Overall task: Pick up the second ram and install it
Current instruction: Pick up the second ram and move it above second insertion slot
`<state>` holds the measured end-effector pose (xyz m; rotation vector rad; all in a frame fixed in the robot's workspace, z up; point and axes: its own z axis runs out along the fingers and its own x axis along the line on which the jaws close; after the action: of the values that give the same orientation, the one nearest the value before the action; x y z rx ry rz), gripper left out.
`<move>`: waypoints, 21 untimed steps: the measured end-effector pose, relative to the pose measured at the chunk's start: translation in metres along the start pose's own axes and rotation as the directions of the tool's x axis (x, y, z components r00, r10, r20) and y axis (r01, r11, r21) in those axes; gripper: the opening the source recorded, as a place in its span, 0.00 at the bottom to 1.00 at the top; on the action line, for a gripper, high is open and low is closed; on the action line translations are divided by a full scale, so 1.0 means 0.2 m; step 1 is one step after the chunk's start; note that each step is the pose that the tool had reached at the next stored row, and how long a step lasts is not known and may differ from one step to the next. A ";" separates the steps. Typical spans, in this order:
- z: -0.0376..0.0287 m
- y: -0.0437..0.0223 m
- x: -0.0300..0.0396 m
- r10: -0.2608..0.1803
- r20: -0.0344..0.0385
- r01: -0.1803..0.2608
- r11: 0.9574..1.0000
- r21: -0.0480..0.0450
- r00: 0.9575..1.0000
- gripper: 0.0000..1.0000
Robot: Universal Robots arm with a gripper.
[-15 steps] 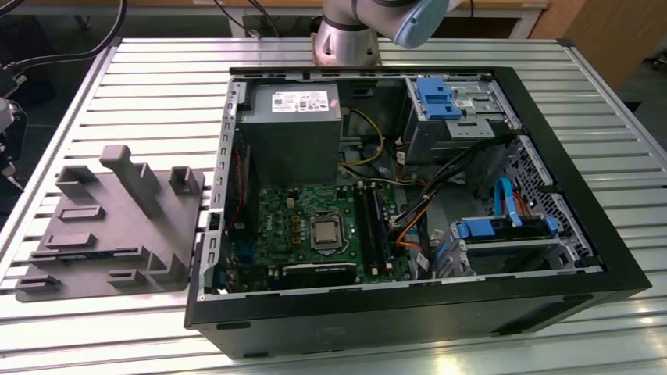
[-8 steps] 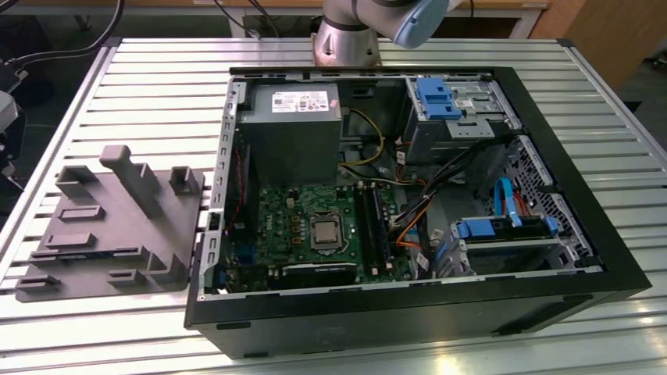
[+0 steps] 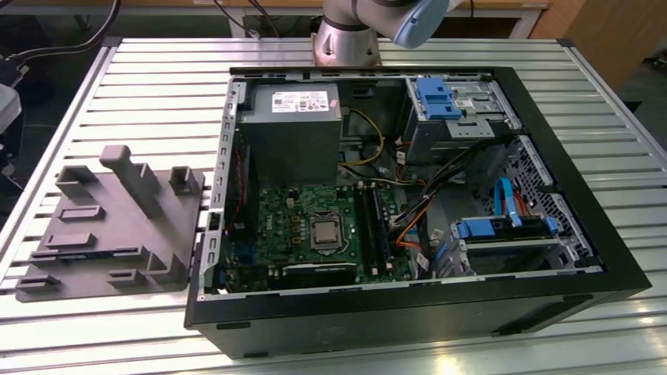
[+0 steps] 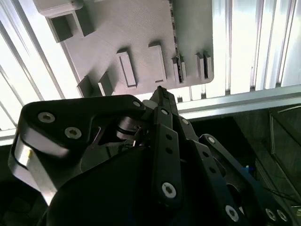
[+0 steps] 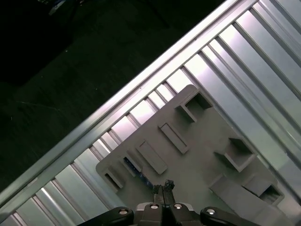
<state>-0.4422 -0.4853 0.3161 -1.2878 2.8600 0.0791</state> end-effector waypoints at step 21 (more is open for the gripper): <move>0.000 0.000 0.000 -0.143 -0.006 0.143 0.990 -0.004 0.990 0.11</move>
<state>-0.4422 -0.4853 0.3160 -1.4912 2.7635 0.0795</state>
